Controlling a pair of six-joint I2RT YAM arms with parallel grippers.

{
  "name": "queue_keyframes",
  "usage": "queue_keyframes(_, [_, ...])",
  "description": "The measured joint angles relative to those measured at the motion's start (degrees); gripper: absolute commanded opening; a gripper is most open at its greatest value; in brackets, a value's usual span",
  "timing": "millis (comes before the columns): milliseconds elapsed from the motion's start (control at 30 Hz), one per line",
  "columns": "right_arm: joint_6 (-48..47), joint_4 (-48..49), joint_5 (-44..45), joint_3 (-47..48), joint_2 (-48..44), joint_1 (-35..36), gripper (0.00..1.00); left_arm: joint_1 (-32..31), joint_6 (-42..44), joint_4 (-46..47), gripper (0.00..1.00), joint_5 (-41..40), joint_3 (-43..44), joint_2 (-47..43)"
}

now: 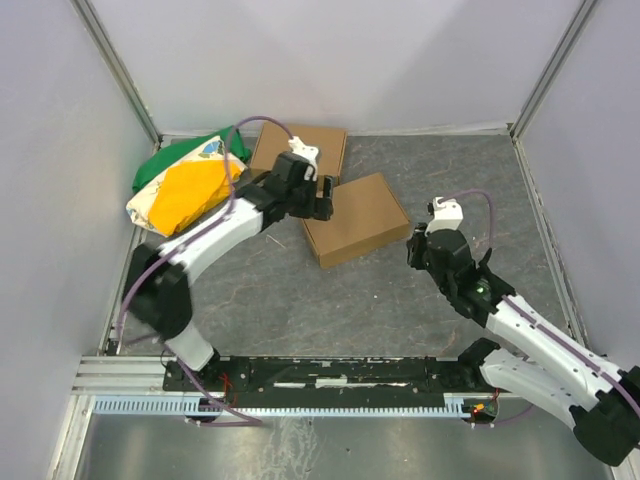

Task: Fold the paper box

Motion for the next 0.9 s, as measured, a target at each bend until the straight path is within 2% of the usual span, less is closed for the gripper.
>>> queue_keyframes(67, [-0.2, -2.7, 1.2, 0.8, -1.3, 0.0, 0.55, 0.1, 0.0, 0.8, 0.98, -1.1, -3.7, -7.8])
queue_keyframes(133, [-0.3, -4.2, 2.1, 1.3, -1.5, 0.0, 0.66, 0.2, -0.1, 2.4, 0.98, -2.9, -8.3, -17.7])
queue_keyframes(267, [-1.7, -6.1, 3.9, 2.8, 1.8, 0.0, 0.83, 0.7, -1.9, 5.7, 0.89, -4.7, -15.7, -32.1])
queue_keyframes(333, [-2.3, -6.9, 4.8, 4.8, 5.7, -0.4, 0.93, 0.8, -4.0, 7.3, 0.85, -4.9, -20.3, -36.2])
queue_keyframes(400, [-2.6, -7.6, 4.9, 7.5, 10.1, -1.2, 0.97, 0.8, -7.1, 9.2, 0.85, -4.9, -26.3, -39.1])
queue_keyframes(500, [-2.8, -7.7, 2.7, 14.0, 17.6, -4.6, 0.99, 0.8, -12.1, 11.5, 0.85, -4.4, -35.1, -40.1])
queue_keyframes(600, [-2.8, -7.6, -1.5, 21.4, 25.2, -8.6, 1.00, 0.8, -16.1, 12.2, 0.86, -4.0, -39.5, -38.9])
queue_keyframes(733, [-2.7, -6.3, -8.6, 29.1, 34.8, -14.0, 0.99, 0.8, -19.3, 14.5, 0.87, -3.9, -39.7, -35.3])
queue_keyframes(800, [-2.1, -5.3, -13.3, 30.5, 38.7, -16.8, 0.94, 0.8, -20.7, 16.2, 0.87, -3.9, -39.7, -34.1])
queue_keyframes(900, [0.8, -2.6, -21.2, 30.8, 43.6, -20.6, 0.93, 0.8, -22.8, 19.7, 0.86, -4.0, -39.7, -32.1])
